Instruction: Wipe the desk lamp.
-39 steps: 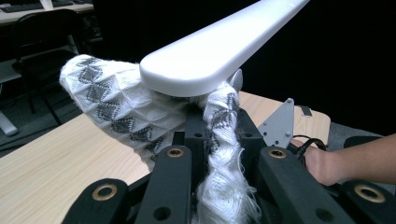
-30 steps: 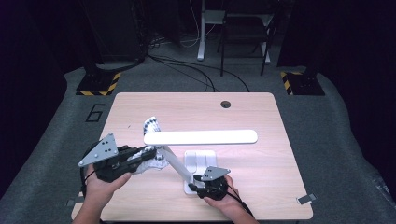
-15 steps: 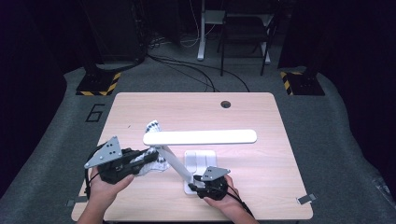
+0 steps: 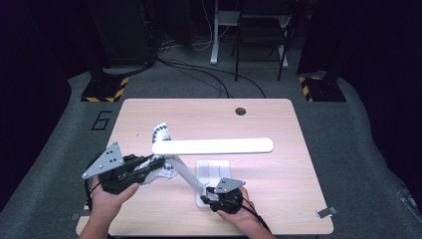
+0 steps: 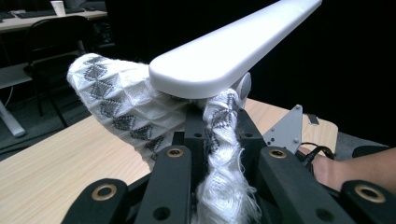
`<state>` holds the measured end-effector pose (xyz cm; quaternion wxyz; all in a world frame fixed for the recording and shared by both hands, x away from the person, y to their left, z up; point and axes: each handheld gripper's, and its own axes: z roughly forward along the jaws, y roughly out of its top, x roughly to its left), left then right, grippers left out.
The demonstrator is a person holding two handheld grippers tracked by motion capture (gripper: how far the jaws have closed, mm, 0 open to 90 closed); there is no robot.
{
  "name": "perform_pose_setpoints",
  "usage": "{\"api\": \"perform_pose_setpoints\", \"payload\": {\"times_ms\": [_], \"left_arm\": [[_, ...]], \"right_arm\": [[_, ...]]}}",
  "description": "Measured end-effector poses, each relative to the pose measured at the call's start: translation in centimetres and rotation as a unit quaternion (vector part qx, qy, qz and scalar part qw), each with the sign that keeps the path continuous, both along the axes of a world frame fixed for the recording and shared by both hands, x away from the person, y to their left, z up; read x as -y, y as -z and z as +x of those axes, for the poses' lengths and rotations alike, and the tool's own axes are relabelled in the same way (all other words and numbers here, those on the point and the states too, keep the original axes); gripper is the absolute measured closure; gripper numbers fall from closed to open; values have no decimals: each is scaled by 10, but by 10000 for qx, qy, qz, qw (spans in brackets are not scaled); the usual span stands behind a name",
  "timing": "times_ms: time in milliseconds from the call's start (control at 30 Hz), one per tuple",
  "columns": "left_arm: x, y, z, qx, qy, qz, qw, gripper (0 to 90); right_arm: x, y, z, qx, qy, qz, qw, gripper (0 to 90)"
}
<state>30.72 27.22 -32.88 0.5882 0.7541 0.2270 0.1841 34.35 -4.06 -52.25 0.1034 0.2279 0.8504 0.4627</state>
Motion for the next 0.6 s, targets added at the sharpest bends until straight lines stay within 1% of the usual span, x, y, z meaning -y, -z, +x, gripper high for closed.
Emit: {"api": "perform_pose_setpoints", "payload": {"times_ms": [33,133,267,300,367,400,433,600], "left_arm": [[-1,0,0,-17,-21,-42,10000,796],[-3,0,0,-13,-25,-15,10000,796],[-5,1,0,-4,-39,-46,10000,796],[-6,1,0,-7,-46,-33,10000,796],[-8,1,0,-7,-79,-50,10000,796],[-9,2,-1,-38,-96,-88,9999,796],[-11,2,0,-25,-99,-71,9999,796],[-17,5,2,-37,-219,-167,9996,795]], "right_arm": [[0,0,0,7,-7,14,10000,578],[0,0,0,22,5,10,10000,579],[0,0,0,28,0,8,10000,579],[0,0,-1,-9,4,27,10000,579],[0,1,-1,-32,12,39,10000,579],[0,1,-1,-20,21,31,10000,579],[0,1,-1,-21,19,32,10000,579],[0,1,-1,-20,18,33,10000,579]]}}
